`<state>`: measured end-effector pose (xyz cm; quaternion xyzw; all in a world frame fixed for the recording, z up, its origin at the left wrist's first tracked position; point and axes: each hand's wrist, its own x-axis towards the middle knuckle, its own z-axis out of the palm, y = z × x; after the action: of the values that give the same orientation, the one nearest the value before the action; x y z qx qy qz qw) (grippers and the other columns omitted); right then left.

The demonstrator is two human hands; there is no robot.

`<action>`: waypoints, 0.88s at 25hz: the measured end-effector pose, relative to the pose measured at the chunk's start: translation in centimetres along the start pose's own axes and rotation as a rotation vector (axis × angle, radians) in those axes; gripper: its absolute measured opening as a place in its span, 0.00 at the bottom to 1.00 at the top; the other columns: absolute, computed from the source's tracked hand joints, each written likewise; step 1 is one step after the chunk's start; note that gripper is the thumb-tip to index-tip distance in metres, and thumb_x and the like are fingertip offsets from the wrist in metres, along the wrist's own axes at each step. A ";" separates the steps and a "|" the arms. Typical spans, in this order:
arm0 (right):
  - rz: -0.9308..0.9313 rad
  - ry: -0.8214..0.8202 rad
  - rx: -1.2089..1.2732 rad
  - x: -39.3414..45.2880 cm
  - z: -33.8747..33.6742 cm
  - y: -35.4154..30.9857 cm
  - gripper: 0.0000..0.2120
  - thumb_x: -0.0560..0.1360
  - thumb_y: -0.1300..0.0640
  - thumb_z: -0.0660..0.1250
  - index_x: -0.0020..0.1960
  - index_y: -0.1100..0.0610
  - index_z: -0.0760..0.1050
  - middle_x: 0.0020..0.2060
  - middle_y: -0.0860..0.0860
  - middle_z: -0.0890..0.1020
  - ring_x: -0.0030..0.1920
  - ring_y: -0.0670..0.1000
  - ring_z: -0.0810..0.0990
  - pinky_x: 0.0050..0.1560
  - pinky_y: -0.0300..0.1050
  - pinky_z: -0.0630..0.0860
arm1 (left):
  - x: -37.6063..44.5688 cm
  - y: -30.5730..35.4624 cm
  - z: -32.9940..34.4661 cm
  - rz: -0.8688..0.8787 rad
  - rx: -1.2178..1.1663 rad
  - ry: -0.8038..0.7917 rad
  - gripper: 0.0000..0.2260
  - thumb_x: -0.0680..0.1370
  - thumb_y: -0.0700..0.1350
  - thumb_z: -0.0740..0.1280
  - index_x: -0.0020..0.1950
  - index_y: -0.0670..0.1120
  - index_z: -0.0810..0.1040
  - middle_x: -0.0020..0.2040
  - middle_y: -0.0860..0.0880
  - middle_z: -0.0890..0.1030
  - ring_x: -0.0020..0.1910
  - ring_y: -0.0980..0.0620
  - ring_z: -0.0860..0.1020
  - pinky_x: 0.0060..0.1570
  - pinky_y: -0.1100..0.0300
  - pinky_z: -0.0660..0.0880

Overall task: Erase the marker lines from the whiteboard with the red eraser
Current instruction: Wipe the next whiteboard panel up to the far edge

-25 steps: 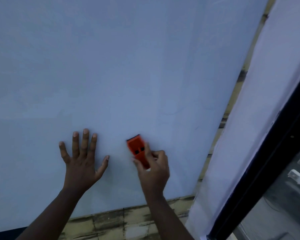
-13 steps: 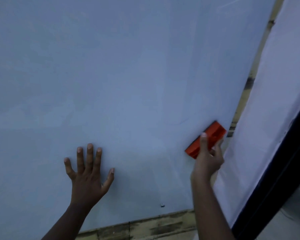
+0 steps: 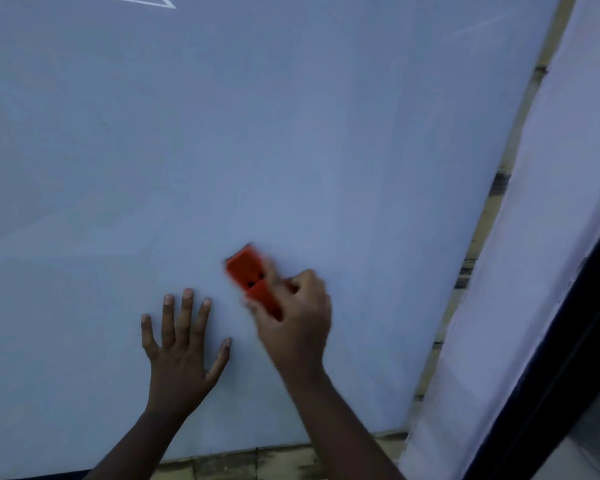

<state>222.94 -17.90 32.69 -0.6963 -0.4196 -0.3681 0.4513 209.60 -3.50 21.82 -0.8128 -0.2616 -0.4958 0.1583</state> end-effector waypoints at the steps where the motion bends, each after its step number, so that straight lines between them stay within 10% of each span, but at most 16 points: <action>1: 0.136 0.095 0.105 1.6 -1.0 1.6 0.30 0.70 0.37 0.73 0.68 0.49 0.79 0.43 0.50 0.73 0.43 0.53 0.75 0.44 0.50 0.76 | 0.2 0.3 -0.2 -0.018 -0.014 0.029 0.36 0.81 0.59 0.63 0.85 0.45 0.60 0.86 0.40 0.57 0.86 0.37 0.54 0.80 0.29 0.51; 6: 0.661 0.393 0.438 7.2 -7.9 11.8 0.33 0.70 0.44 0.79 0.72 0.52 0.76 0.47 0.46 0.79 0.43 0.30 0.77 0.52 0.29 0.75 | 5.8 1.4 -2.2 -0.002 -0.030 0.215 0.22 0.82 0.52 0.67 0.74 0.46 0.76 0.76 0.41 0.72 0.76 0.37 0.70 0.71 0.34 0.62; 13: 0.938 0.558 0.589 3.8 -8.3 14.2 0.28 0.74 0.45 0.76 0.71 0.54 0.77 0.47 0.52 0.86 0.48 0.48 0.84 0.48 0.35 0.75 | 13.1 -1.0 -2.6 0.140 0.069 0.365 0.25 0.84 0.52 0.63 0.81 0.49 0.68 0.81 0.43 0.65 0.83 0.44 0.60 0.75 0.38 0.56; 16: 0.830 0.558 0.508 7.3 -8.2 11.8 0.23 0.75 0.42 0.75 0.63 0.55 0.82 0.39 0.42 0.76 0.38 0.43 0.80 0.46 0.41 0.77 | 12.7 -1.1 -2.0 0.156 0.097 0.373 0.28 0.85 0.52 0.60 0.85 0.50 0.62 0.83 0.42 0.63 0.86 0.46 0.55 0.77 0.38 0.53; 22: 0.200 0.221 0.094 5.3 -2.3 2.3 0.32 0.75 0.40 0.71 0.75 0.51 0.72 0.44 0.52 0.71 0.43 0.54 0.74 0.46 0.48 0.72 | 12.5 -1.4 -1.8 0.183 0.103 0.359 0.29 0.86 0.53 0.60 0.86 0.50 0.60 0.85 0.43 0.59 0.86 0.45 0.55 0.79 0.38 0.51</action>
<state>226.71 -19.31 37.42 -0.6681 -0.3127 -0.3756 0.5610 212.11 0.09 33.71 -0.7226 -0.1793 -0.6023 0.2881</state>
